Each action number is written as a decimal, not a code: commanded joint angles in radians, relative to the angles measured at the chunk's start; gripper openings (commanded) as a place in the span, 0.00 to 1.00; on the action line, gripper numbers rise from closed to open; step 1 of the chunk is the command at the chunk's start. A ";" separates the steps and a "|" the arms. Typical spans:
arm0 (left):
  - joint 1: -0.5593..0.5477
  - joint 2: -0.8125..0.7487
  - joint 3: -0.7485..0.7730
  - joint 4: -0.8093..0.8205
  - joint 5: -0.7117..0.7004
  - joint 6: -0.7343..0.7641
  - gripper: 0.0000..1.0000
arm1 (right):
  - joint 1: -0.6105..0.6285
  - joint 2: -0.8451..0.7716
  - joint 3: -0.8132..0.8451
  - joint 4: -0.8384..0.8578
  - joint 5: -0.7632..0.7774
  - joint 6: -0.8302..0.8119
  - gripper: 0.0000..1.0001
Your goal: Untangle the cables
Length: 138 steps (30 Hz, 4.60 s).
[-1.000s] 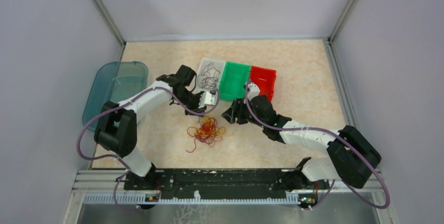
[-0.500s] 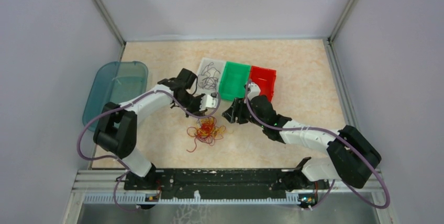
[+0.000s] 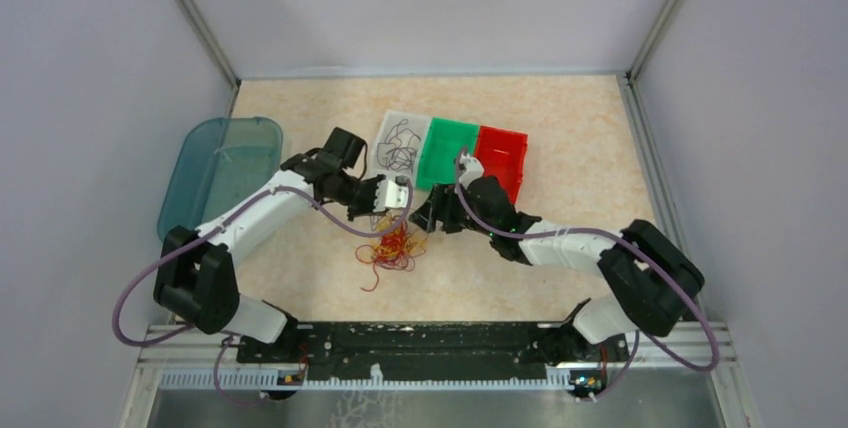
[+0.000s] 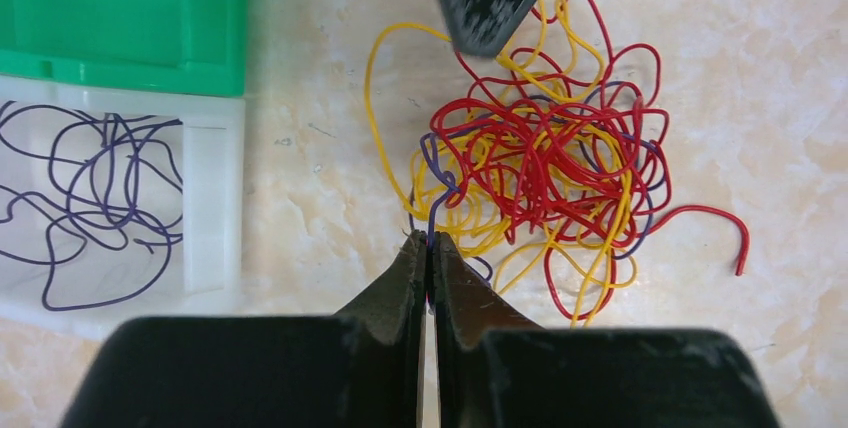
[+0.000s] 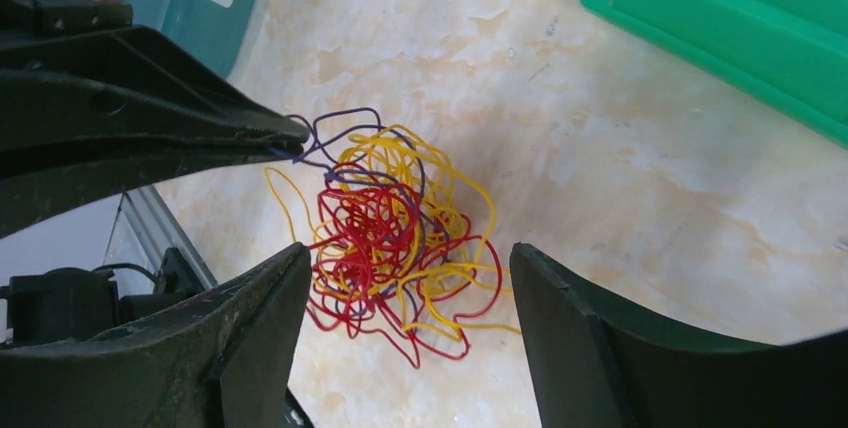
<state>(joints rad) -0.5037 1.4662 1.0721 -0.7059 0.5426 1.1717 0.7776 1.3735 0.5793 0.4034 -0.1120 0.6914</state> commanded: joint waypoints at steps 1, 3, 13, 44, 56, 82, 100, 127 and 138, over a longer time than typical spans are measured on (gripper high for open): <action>-0.013 -0.042 -0.014 -0.042 0.029 0.000 0.08 | 0.016 0.104 0.094 0.111 -0.097 0.017 0.75; -0.015 -0.053 0.021 -0.063 0.039 -0.030 0.07 | 0.041 0.108 0.108 0.116 -0.065 -0.011 0.76; -0.051 -0.147 0.240 -0.080 0.048 -0.349 0.02 | 0.093 -0.128 0.066 0.054 0.134 -0.235 0.79; -0.214 -0.147 0.554 -0.244 0.214 -0.647 0.04 | 0.232 -0.130 0.116 0.312 0.453 -0.516 0.70; -0.214 -0.137 0.779 -0.295 0.255 -0.641 0.01 | 0.233 -0.112 -0.059 0.372 0.490 -0.378 0.70; -0.215 -0.357 0.708 0.629 -0.022 -0.570 0.00 | 0.233 -0.071 -0.157 0.363 0.494 -0.190 0.67; -0.214 -0.346 0.597 0.710 -0.221 -0.521 0.00 | 0.232 -0.170 -0.141 0.238 0.535 -0.188 0.69; -0.029 -0.089 0.260 0.770 -0.566 -0.503 0.00 | 0.125 -0.299 0.023 -0.180 0.573 -0.178 0.73; 0.056 -0.003 0.269 0.786 -0.513 -0.527 0.00 | 0.112 -0.286 0.025 -0.183 0.564 -0.163 0.73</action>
<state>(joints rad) -0.4660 1.4513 1.3369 0.0307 -0.0032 0.6704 0.8989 1.0931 0.5636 0.2070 0.4545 0.5171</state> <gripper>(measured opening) 0.008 0.731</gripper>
